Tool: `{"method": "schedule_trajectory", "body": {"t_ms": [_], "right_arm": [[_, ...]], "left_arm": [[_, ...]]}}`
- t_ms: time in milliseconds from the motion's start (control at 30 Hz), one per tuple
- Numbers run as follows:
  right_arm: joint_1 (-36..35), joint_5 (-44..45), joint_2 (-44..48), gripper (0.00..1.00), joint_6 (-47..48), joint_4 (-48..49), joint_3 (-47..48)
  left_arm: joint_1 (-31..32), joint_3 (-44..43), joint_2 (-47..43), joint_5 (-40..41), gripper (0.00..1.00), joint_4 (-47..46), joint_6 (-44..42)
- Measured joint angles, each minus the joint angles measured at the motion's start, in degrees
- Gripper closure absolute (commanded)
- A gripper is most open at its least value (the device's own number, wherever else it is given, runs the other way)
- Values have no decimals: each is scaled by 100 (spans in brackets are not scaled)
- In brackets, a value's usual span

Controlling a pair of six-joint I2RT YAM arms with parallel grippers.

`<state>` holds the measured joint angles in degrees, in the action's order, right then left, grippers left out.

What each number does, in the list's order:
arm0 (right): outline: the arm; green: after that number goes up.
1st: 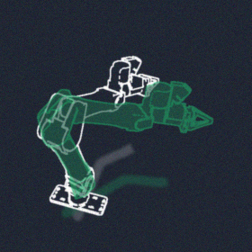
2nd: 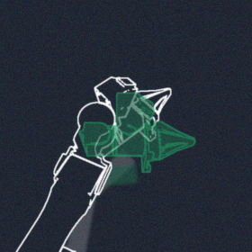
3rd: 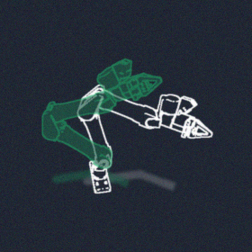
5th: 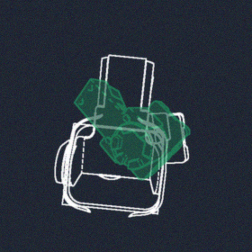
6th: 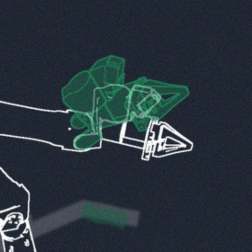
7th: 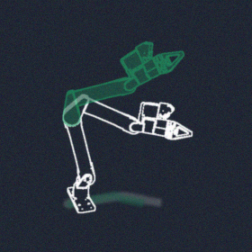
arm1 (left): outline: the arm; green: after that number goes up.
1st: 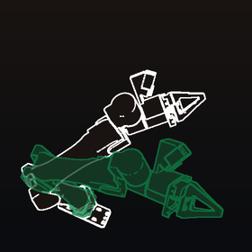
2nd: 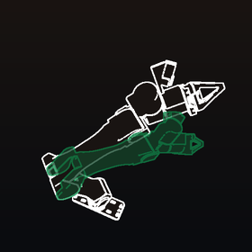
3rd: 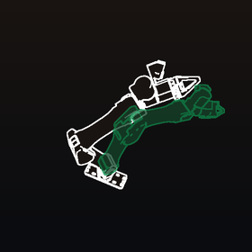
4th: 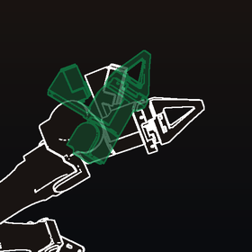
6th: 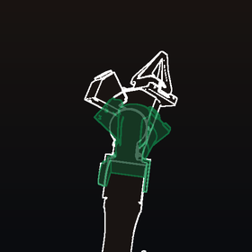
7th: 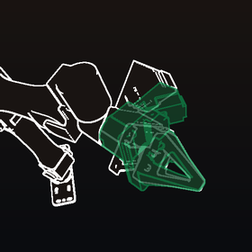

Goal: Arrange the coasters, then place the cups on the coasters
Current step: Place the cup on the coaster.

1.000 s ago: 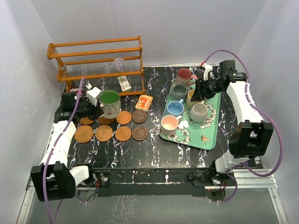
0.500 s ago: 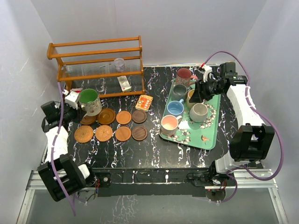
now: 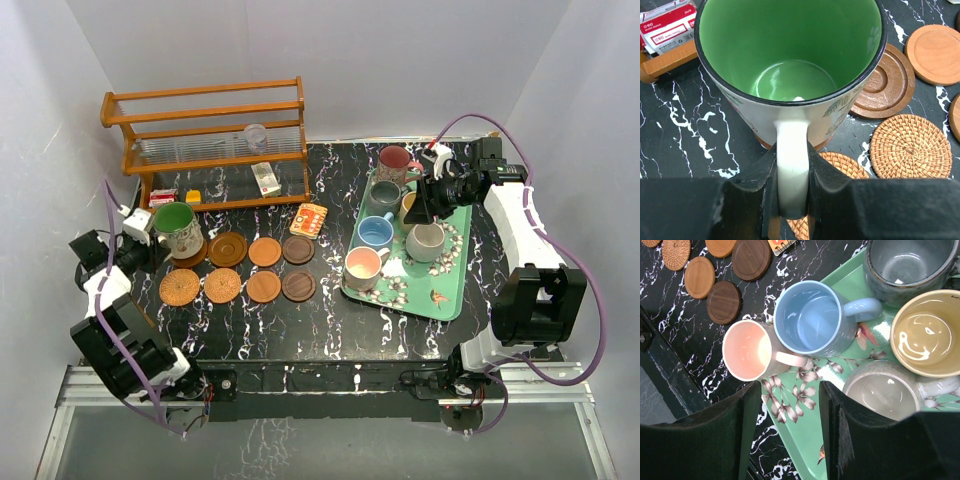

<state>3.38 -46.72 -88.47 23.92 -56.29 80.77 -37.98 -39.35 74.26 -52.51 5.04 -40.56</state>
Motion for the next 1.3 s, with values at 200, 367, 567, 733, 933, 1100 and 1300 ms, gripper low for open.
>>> {"method": "schedule_trajectory", "body": {"t_ms": [200,367,567,733,933,1100,1300], "right_arm": [[0,2,0,53,2,0,-2],[0,4,0,53,2,0,-7],[0,7,0,53,2,0,-11],[0,9,0,53,2,4,-33],[0,26,-7,53,2,4,-72],[0,26,-7,53,2,4,-72],[0,26,-9,53,2,4,-72]], "left_arm": [[0,-63,236,-168,100,44,-402],[0,-295,601,-254,100,365,-855],[-7,-433,852,-295,100,595,-1233],[-11,-544,903,-332,100,778,-1462],[-46,-708,1082,-387,100,999,-1718],[-94,-828,1211,-455,97,1172,-1921],[-140,-990,1370,-538,86,1432,-2218]]}}
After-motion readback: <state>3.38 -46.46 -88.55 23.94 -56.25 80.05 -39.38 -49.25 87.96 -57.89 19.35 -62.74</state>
